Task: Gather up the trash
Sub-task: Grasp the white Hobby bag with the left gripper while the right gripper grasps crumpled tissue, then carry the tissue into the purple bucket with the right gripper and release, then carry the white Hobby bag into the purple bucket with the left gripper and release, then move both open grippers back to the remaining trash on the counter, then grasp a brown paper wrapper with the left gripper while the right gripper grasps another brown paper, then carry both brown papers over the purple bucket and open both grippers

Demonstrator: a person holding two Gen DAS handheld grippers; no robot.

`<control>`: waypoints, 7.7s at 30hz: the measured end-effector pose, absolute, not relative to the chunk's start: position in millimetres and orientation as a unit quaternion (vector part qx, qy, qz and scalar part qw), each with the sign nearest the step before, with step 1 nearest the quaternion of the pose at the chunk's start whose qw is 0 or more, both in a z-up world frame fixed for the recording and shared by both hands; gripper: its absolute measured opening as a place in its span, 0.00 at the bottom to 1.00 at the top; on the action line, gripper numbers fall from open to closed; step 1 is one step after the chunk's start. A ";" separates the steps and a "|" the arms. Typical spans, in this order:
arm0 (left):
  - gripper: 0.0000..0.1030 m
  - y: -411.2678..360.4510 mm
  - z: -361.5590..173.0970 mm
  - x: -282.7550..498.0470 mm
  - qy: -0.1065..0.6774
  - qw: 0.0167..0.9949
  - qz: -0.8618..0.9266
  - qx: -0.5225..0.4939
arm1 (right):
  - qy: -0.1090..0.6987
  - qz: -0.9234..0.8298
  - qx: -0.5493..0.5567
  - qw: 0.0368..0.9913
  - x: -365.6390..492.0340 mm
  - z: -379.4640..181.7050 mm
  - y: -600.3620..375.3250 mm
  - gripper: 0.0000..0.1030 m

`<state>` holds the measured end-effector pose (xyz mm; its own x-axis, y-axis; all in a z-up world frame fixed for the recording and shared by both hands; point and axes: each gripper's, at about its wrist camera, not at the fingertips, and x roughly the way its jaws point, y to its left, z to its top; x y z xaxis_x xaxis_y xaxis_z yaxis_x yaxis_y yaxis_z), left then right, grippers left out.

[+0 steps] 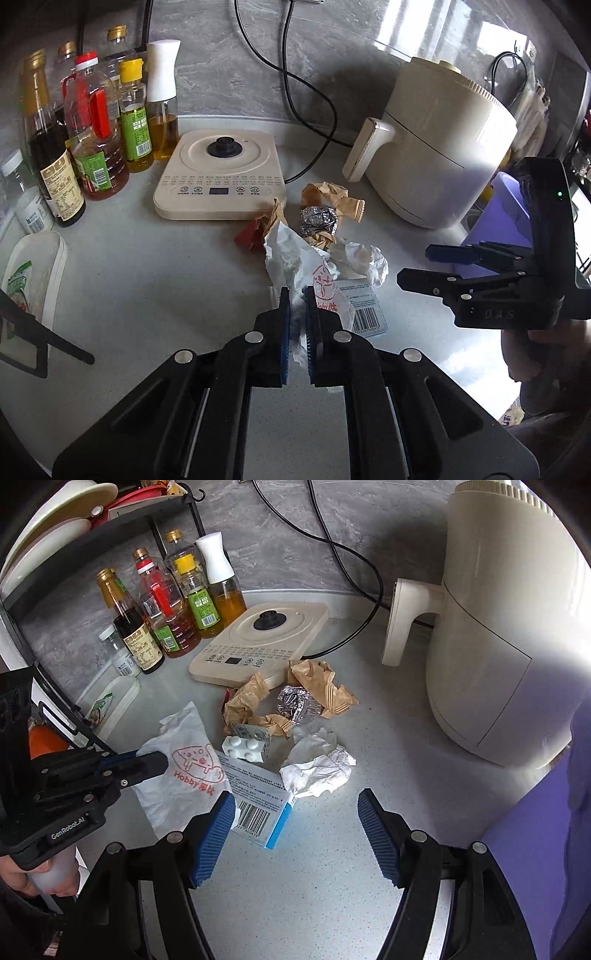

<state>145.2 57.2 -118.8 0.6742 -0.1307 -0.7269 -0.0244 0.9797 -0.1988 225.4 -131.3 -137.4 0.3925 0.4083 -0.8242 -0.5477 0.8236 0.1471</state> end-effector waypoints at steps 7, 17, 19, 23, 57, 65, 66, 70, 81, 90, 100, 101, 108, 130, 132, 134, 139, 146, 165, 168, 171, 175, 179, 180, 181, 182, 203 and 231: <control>0.08 82.8 -107.0 125.0 0.393 0.913 0.036 -0.105 | 0.493 0.276 -0.056 0.823 259.3 -162.3 -121.7 0.75; 0.08 90.9 -101.2 96.5 0.375 0.915 0.080 -0.126 | 0.535 0.287 -0.046 0.793 283.9 -200.6 -111.2 0.30; 0.08 90.2 -100.6 91.3 0.373 0.915 0.083 -0.128 | 0.537 0.289 -0.047 0.791 281.4 -201.1 -113.6 0.16; 0.08 87.3 -94.1 82.1 0.365 0.918 0.086 -0.128 | 0.520 0.302 -0.046 0.798 269.3 -187.6 -120.7 0.13; 0.08 -35.8 -16.1 125.8 0.275 0.954 -0.090 -0.083 | 0.315 0.260 0.056 0.911 181.4 1.7 -284.4 0.12; 0.08 -92.3 -1.2 144.9 0.256 0.951 -0.159 -0.072 | 0.278 0.157 0.096 0.943 165.3 10.3 -370.1 0.71; 0.08 -98.6 -0.1 147.2 0.255 0.950 -0.166 -0.070 | 0.279 0.147 0.097 0.944 163.6 9.6 -378.6 0.71; 0.08 -122.3 3.0 157.7 0.251 0.947 -0.189 -0.067 | 0.286 0.119 0.109 0.944 157.1 4.3 -408.9 0.71; 0.09 -196.4 3.2 187.3 0.254 0.934 -0.242 -0.069 | 0.284 0.080 0.118 0.948 148.0 0.8 -471.4 0.71; 0.92 -192.8 9.0 180.5 0.245 0.954 -0.165 -0.057 | 0.285 0.107 0.119 0.945 159.1 -0.9 -492.8 0.71; 0.94 -107.9 -4.5 150.8 0.273 0.957 -0.056 -0.084 | 0.282 0.175 0.123 0.935 172.3 -4.9 -437.9 0.79; 0.94 -100.4 -5.4 146.6 0.274 0.957 -0.049 -0.085 | 0.282 0.181 0.119 0.934 172.4 -4.8 -429.9 0.80; 0.94 -53.7 -12.0 124.8 0.280 0.955 -0.016 -0.099 | 0.294 0.222 0.103 0.924 171.7 -7.6 -375.2 0.80; 0.90 53.6 -39.5 103.5 0.295 0.946 0.016 -0.134 | 0.316 0.293 0.046 0.901 170.9 -17.7 -235.6 0.79; 0.85 59.3 -42.4 107.3 0.297 0.945 0.015 -0.135 | 0.321 0.300 0.040 0.898 174.6 -20.5 -221.3 0.78; 0.79 64.4 -45.5 112.3 0.299 0.944 0.014 -0.139 | 0.327 0.307 0.034 0.893 179.7 -24.7 -207.8 0.76; 0.64 73.6 -62.2 132.2 0.316 0.935 0.004 -0.159 | 0.347 0.320 0.010 0.881 198.3 -38.7 -177.3 0.72; 0.56 80.4 -98.7 176.2 0.352 0.918 0.003 -0.183 | 0.385 0.325 -0.021 0.864 242.6 -71.4 -147.8 0.61; 0.40 75.0 -182.4 260.4 0.448 0.872 -0.017 -0.196 | 0.463 0.316 -0.043 0.827 328.7 -167.0 -106.0 0.42; 0.16 74.1 -183.9 263.0 0.452 0.870 -0.015 -0.194 | 0.463 0.314 -0.049 0.827 334.0 -171.3 -100.7 0.41; 0.11 73.3 -173.5 256.4 0.437 0.879 -0.013 -0.191 | 0.461 0.321 -0.067 0.825 335.7 -175.2 -94.3 0.05; 0.10 75.0 -153.0 239.6 0.411 0.892 -0.007 -0.188 | 0.441 0.329 -0.078 0.831 326.2 -165.3 -94.5 0.02; 0.10 73.9 -131.0 224.6 0.387 0.903 -0.001 -0.185 | 0.430 0.332 -0.069 0.837 315.2 -150.4 -103.8 0.02; 0.10 73.7 -125.4 219.8 0.381 0.906 0.001 -0.184 | 0.427 0.334 -0.066 0.838 312.2 -146.2 -106.7 0.02; 0.10 73.2 -120.4 215.7 0.375 0.908 0.003 -0.185 | 0.423 0.336 -0.064 0.839 308.2 -141.5 -108.8 0.02; 0.10 72.5 -115.0 210.6 0.370 0.911 0.005 -0.185 | 0.419 0.340 -0.063 0.840 304.5 -136.6 -110.3 0.02; 0.11 44.8 -54.1 113.8 0.297 0.938 0.033 -0.178 | 0.320 0.372 -0.051 0.870 203.0 -43.6 -156.2 0.02; 0.11 -112.1 -22.6 162.1 0.289 0.940 -0.132 -0.122 | 0.251 0.154 0.044 0.955 166.0 9.2 -375.7 0.70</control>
<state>162.1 -112.1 -22.6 0.7981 -0.3184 -0.5116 0.1778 0.9357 -0.3048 166.0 -375.7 9.2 0.8270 0.3158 -0.4650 -0.2713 0.9488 0.1618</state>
